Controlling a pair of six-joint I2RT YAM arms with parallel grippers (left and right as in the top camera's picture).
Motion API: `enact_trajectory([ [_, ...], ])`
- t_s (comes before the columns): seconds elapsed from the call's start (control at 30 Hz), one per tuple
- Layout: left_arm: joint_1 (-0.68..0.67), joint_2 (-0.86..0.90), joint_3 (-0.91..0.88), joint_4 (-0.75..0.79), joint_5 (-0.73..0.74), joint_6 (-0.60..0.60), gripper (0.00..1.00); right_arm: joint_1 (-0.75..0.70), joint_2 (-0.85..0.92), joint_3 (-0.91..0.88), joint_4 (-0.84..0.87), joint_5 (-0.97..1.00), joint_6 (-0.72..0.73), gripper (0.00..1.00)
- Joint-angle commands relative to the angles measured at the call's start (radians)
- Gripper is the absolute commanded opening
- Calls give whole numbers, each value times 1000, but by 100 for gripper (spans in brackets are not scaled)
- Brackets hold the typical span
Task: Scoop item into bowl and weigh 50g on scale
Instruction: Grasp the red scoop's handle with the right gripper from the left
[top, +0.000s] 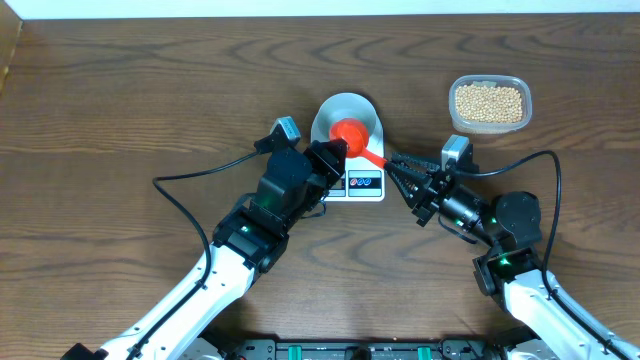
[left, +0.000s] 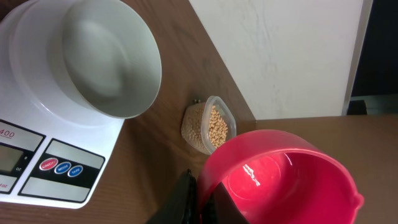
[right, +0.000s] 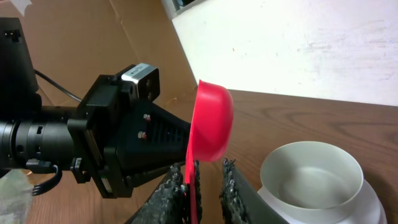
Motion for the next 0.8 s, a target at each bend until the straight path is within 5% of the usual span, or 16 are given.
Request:
enact_trajectory([
  [0.0,-4,2,22,9,-9,19,7,7,5,14,2,8,6,19],
  [0.4,-5,2,22,27,-8,34,7,7,5,14,2,-11,13,18],
  [0.77,-10,2,22,27,-8,42,7,7,5,14,2,-11,13,1],
])
